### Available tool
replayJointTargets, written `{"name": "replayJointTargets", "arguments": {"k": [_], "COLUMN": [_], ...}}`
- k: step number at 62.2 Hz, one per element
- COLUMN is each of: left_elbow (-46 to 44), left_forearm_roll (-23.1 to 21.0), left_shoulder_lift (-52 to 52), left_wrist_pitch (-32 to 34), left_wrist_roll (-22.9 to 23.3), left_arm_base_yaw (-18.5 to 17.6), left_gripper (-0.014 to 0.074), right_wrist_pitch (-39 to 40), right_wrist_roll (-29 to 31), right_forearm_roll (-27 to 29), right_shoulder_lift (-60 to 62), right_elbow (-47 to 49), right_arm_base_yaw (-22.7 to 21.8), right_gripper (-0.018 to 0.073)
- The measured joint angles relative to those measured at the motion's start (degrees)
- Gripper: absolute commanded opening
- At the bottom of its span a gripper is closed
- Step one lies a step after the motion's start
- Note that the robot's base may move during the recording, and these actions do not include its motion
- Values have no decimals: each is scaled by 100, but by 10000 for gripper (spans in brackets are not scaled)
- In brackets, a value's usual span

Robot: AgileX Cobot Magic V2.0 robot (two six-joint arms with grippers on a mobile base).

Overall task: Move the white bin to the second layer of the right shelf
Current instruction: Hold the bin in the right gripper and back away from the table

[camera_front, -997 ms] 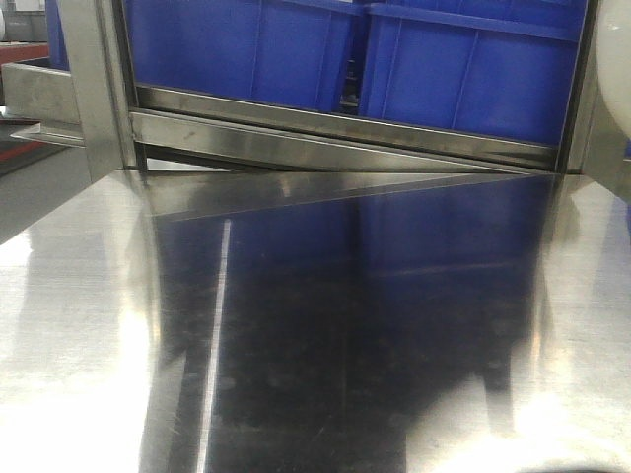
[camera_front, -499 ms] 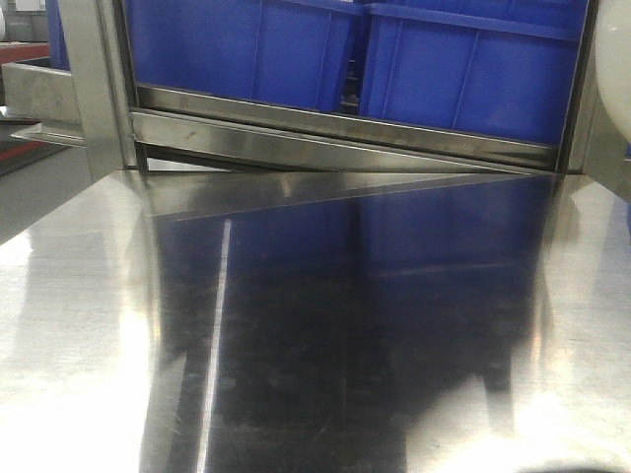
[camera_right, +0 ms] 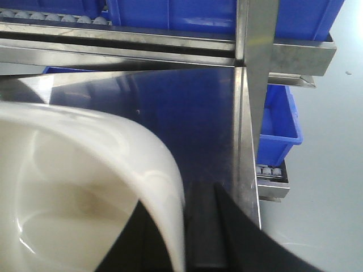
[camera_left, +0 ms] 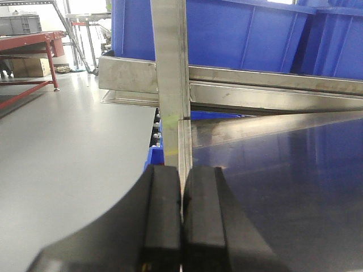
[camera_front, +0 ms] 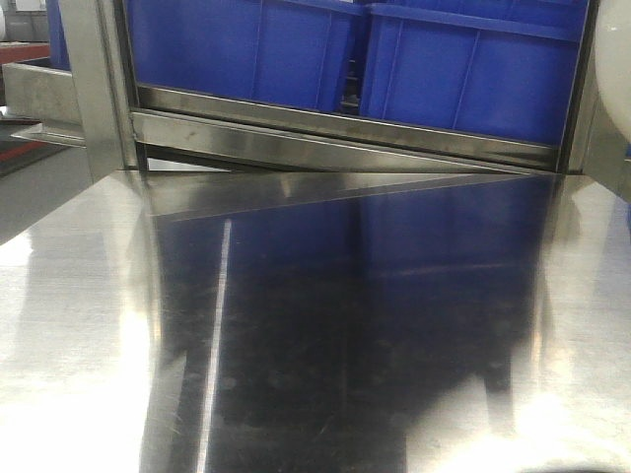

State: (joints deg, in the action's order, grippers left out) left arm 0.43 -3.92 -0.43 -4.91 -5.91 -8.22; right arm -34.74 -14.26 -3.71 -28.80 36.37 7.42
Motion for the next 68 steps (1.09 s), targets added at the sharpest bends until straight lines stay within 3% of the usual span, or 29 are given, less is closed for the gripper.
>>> {"name": "replayJointTargets", "arguments": {"k": [68], "left_elbow": [0], "left_forearm_roll": [0], "left_shoulder_lift": [0], "left_wrist_pitch": [10], "left_wrist_roll": [0], "left_arm_base_yaw": [0], "left_gripper": [85], "right_wrist_pitch": [-20], "right_wrist_roll": [-13], "right_forearm_roll": [0], "right_shoulder_lift": [0], "right_elbow": [0], "right_arm_base_yaw": [0], "right_gripper": [57]}}
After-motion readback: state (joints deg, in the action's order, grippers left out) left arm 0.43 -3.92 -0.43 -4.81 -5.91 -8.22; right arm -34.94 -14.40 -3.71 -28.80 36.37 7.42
